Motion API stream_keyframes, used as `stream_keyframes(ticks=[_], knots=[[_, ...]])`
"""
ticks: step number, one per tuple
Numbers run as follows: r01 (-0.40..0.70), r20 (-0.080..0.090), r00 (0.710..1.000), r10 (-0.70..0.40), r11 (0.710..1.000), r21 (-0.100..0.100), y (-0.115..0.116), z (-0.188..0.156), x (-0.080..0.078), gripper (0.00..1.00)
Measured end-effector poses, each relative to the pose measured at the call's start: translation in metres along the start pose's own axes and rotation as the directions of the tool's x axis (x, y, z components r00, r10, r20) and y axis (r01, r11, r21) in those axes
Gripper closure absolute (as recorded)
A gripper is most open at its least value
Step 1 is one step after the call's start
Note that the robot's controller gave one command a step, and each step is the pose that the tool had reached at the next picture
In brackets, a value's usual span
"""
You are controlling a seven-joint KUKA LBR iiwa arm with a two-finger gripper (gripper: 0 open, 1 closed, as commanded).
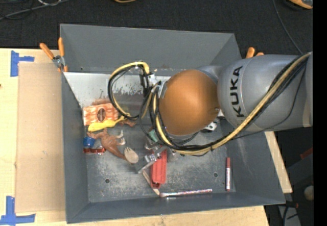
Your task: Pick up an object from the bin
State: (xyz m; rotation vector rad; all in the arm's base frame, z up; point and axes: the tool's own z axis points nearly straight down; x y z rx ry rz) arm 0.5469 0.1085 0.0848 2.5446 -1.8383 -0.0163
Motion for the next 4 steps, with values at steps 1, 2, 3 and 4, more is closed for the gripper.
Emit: stream_keyframes(ticks=[1,2,3,4], knots=[[-0.141,0.003,0.99,0.141,0.99,0.001,-0.035,0.008,0.0,0.0],[0.019,0.002,1.0,-0.019,1.0,-0.002,-0.022,0.006,-0.002,0.0],[0.1,0.005,0.995,-0.1,0.995,-0.001,-0.018,0.008,0.003,0.0],[-0.07,0.006,0.998,0.07,0.998,-0.006,0.022,0.016,-0.004,1.0]])
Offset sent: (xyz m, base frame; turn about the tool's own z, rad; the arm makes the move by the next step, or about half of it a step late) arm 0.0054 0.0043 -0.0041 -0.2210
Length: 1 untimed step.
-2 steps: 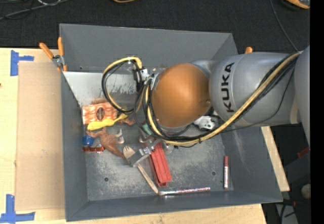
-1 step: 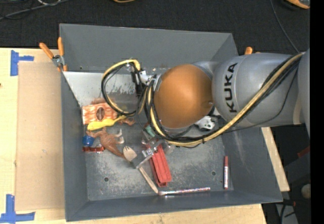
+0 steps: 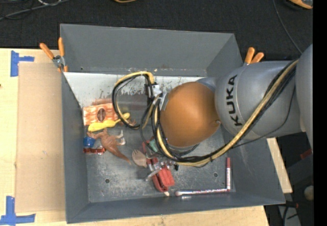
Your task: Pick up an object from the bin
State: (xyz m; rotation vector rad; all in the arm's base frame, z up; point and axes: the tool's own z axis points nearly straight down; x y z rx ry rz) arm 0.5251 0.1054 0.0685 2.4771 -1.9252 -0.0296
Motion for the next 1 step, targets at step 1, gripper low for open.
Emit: stream_keyframes(ticks=[1], knots=[[-0.002,0.0,1.0,0.002,1.0,0.0,-0.0002,-0.0002,0.0002,0.0]])
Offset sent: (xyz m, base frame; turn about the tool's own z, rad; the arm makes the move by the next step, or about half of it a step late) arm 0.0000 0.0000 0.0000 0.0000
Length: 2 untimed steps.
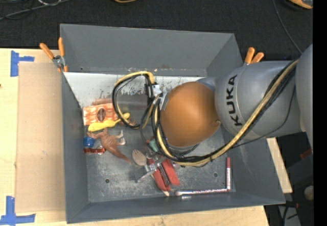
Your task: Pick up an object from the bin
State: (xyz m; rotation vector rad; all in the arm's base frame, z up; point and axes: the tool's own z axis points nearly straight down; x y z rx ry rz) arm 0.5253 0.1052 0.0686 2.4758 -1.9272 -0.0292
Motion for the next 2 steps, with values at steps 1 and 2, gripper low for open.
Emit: stream_keyframes(ticks=[1,2], knots=[[-0.002,0.0,1.0,0.002,1.0,0.0,-0.0001,-0.0001,0.0001,1.0],[-0.002,0.0,1.0,0.002,1.0,0.0,-0.0001,-0.0001,0.0001,1.0]])
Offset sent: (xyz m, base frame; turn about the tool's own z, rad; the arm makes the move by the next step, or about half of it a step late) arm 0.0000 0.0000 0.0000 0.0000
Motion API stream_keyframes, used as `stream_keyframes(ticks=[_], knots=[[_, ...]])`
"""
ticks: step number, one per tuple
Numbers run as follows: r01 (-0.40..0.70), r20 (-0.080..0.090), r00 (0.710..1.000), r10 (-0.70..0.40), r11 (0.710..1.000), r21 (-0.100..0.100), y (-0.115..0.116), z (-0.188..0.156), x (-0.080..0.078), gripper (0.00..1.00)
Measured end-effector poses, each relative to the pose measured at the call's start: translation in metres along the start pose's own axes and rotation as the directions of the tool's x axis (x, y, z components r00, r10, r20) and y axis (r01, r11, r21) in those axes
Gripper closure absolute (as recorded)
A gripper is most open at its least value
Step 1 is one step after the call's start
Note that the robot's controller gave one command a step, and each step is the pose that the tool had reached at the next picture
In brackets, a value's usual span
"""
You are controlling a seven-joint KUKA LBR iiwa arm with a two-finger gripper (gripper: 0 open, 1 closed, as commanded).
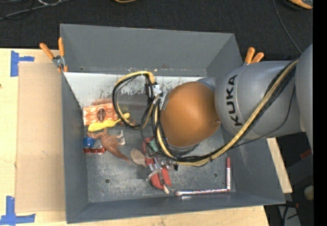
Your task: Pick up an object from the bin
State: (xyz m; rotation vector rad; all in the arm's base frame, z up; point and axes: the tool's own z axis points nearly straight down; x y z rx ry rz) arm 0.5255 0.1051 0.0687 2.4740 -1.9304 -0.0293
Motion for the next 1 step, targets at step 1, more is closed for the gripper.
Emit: stream_keyframes(ticks=[1], knots=[[-0.054,0.002,0.999,0.054,0.999,-0.005,-0.0142,-0.0673,-0.0003,1.0]])
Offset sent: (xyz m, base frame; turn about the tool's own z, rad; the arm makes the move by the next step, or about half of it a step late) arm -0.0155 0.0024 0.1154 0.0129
